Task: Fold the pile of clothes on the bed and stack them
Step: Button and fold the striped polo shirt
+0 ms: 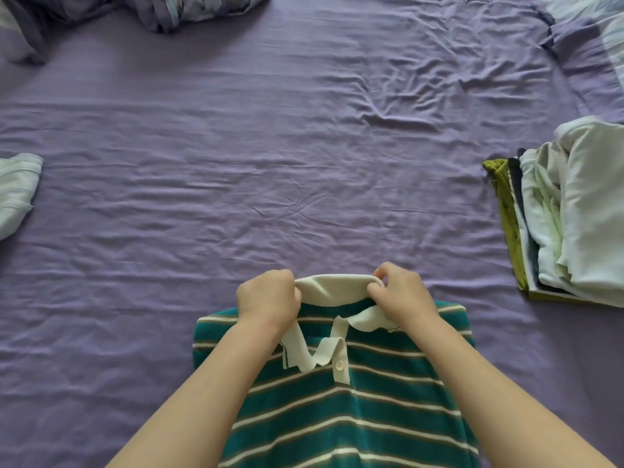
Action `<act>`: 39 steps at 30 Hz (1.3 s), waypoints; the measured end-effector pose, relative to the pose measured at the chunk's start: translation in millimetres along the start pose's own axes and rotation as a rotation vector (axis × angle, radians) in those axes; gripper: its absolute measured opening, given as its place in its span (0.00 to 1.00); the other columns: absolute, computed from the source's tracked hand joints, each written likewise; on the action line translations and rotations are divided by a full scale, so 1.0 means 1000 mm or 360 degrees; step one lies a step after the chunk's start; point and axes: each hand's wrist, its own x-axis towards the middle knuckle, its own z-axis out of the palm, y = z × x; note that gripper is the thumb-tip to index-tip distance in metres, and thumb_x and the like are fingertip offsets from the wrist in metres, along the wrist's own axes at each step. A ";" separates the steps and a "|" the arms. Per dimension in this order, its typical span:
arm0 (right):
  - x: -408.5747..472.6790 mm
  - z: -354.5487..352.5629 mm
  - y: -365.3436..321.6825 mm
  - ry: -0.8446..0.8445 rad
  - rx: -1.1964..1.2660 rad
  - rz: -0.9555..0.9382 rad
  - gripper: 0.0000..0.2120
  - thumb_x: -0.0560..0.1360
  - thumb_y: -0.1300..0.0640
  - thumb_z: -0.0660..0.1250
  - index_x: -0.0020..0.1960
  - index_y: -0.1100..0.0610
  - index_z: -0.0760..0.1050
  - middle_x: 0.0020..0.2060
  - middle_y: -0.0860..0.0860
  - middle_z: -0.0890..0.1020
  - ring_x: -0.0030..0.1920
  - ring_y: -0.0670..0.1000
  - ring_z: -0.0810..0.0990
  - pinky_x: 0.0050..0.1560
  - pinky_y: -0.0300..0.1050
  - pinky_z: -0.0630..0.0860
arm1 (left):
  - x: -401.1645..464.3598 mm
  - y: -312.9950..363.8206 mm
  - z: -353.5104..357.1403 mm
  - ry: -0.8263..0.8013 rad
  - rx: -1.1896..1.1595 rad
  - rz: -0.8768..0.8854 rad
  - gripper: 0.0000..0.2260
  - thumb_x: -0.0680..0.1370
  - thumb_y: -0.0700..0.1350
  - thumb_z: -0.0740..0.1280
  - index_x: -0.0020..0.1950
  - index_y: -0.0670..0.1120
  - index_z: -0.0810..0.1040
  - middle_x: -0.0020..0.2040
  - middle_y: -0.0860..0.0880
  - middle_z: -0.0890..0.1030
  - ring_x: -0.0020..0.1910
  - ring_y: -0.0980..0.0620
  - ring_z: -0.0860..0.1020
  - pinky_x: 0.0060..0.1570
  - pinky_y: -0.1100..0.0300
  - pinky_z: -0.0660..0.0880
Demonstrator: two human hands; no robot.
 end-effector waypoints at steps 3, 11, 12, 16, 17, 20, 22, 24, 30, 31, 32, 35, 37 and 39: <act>0.003 -0.008 0.000 -0.0073 0.1045 0.0485 0.04 0.76 0.58 0.62 0.50 0.57 0.72 0.37 0.54 0.80 0.28 0.48 0.80 0.24 0.39 0.73 | 0.015 0.000 -0.009 -0.0148 -0.0610 -0.0334 0.06 0.78 0.45 0.58 0.46 0.47 0.74 0.38 0.50 0.77 0.34 0.51 0.75 0.30 0.56 0.71; -0.003 -0.021 0.041 0.0054 0.0334 -0.0090 0.13 0.76 0.51 0.66 0.60 0.51 0.72 0.52 0.47 0.79 0.52 0.48 0.79 0.51 0.45 0.77 | 0.007 -0.044 0.011 -0.0006 -0.0833 -0.0216 0.15 0.77 0.53 0.67 0.61 0.49 0.75 0.53 0.50 0.78 0.54 0.49 0.76 0.56 0.51 0.74; -0.006 -0.023 0.051 0.0050 0.0075 -0.0183 0.15 0.76 0.49 0.66 0.62 0.51 0.73 0.55 0.47 0.79 0.55 0.49 0.78 0.56 0.49 0.75 | 0.003 -0.056 0.014 -0.0009 -0.0621 -0.0146 0.15 0.76 0.56 0.66 0.59 0.51 0.77 0.53 0.51 0.78 0.55 0.49 0.76 0.56 0.50 0.73; -0.016 -0.022 0.069 -0.0181 -0.0614 -0.0287 0.18 0.78 0.41 0.60 0.64 0.46 0.70 0.58 0.45 0.78 0.58 0.50 0.75 0.57 0.49 0.72 | -0.010 -0.078 0.018 -0.0442 -0.0218 0.0014 0.16 0.75 0.65 0.63 0.54 0.56 0.75 0.51 0.57 0.77 0.54 0.52 0.76 0.52 0.53 0.71; -0.017 -0.022 0.069 -0.0173 -0.0644 -0.0274 0.14 0.79 0.42 0.59 0.60 0.47 0.71 0.55 0.46 0.79 0.55 0.51 0.77 0.52 0.49 0.73 | -0.011 -0.077 0.019 -0.0455 -0.0169 0.0057 0.14 0.76 0.63 0.62 0.52 0.54 0.75 0.50 0.55 0.78 0.53 0.51 0.76 0.49 0.54 0.71; -0.014 -0.027 0.065 0.0116 -0.0565 -0.0252 0.10 0.81 0.47 0.56 0.47 0.51 0.70 0.47 0.50 0.80 0.46 0.53 0.78 0.38 0.48 0.71 | -0.007 -0.073 0.015 -0.0119 -0.0130 0.0069 0.13 0.79 0.58 0.60 0.46 0.49 0.74 0.48 0.49 0.78 0.50 0.46 0.77 0.39 0.55 0.68; -0.008 -0.036 0.063 0.0295 -0.0505 -0.0239 0.11 0.81 0.48 0.56 0.45 0.53 0.70 0.44 0.51 0.80 0.44 0.55 0.77 0.33 0.47 0.66 | 0.002 -0.069 0.004 0.0115 -0.0162 0.0030 0.13 0.80 0.57 0.60 0.48 0.48 0.75 0.48 0.48 0.77 0.49 0.44 0.77 0.38 0.55 0.67; -0.001 -0.046 0.062 0.0413 -0.0449 -0.0194 0.10 0.81 0.50 0.57 0.45 0.54 0.70 0.45 0.53 0.80 0.44 0.56 0.77 0.33 0.47 0.65 | 0.012 -0.064 -0.007 0.0228 -0.0144 0.0012 0.14 0.80 0.57 0.60 0.51 0.47 0.76 0.49 0.46 0.77 0.50 0.43 0.76 0.42 0.53 0.71; 0.022 -0.055 0.042 0.0383 -0.0232 -0.0255 0.17 0.78 0.54 0.63 0.65 0.57 0.72 0.60 0.56 0.76 0.61 0.56 0.73 0.62 0.53 0.70 | 0.038 -0.031 -0.021 0.0344 -0.0326 0.0285 0.14 0.78 0.45 0.65 0.63 0.51 0.77 0.62 0.47 0.74 0.63 0.45 0.67 0.61 0.51 0.66; 0.026 -0.056 0.034 0.0388 -0.0101 -0.0353 0.17 0.79 0.55 0.63 0.66 0.57 0.72 0.62 0.56 0.75 0.63 0.56 0.73 0.63 0.50 0.68 | 0.042 -0.022 -0.023 0.0381 -0.0372 0.0408 0.13 0.78 0.43 0.65 0.62 0.51 0.79 0.62 0.47 0.74 0.62 0.45 0.67 0.61 0.50 0.67; 0.030 -0.056 0.026 0.0343 -0.0045 -0.0437 0.17 0.79 0.56 0.62 0.67 0.57 0.72 0.63 0.56 0.74 0.64 0.55 0.71 0.65 0.48 0.67 | 0.046 -0.013 -0.024 0.0355 -0.0365 0.0519 0.12 0.79 0.43 0.64 0.61 0.51 0.79 0.63 0.47 0.74 0.63 0.45 0.67 0.61 0.50 0.68; 0.043 -0.052 0.005 -0.0007 -0.0024 -0.0514 0.18 0.80 0.58 0.60 0.70 0.50 0.69 0.68 0.52 0.70 0.66 0.53 0.69 0.64 0.46 0.68 | 0.060 0.014 -0.022 0.0088 -0.0199 0.0635 0.16 0.80 0.41 0.63 0.65 0.56 0.76 0.69 0.47 0.68 0.67 0.46 0.63 0.64 0.49 0.68; 0.049 -0.048 -0.001 -0.0231 0.0114 -0.0475 0.17 0.79 0.59 0.61 0.67 0.46 0.71 0.66 0.50 0.71 0.61 0.50 0.73 0.55 0.42 0.75 | 0.068 0.023 -0.018 -0.0096 -0.0188 0.0545 0.17 0.79 0.41 0.63 0.64 0.58 0.75 0.72 0.47 0.64 0.70 0.45 0.61 0.66 0.49 0.66; 0.051 -0.047 0.001 -0.0360 0.0234 -0.0465 0.15 0.76 0.59 0.63 0.59 0.44 0.74 0.61 0.48 0.73 0.52 0.45 0.75 0.43 0.36 0.75 | 0.076 0.026 -0.013 -0.0247 -0.0189 0.0503 0.14 0.78 0.44 0.64 0.61 0.57 0.77 0.69 0.47 0.66 0.68 0.44 0.62 0.63 0.49 0.68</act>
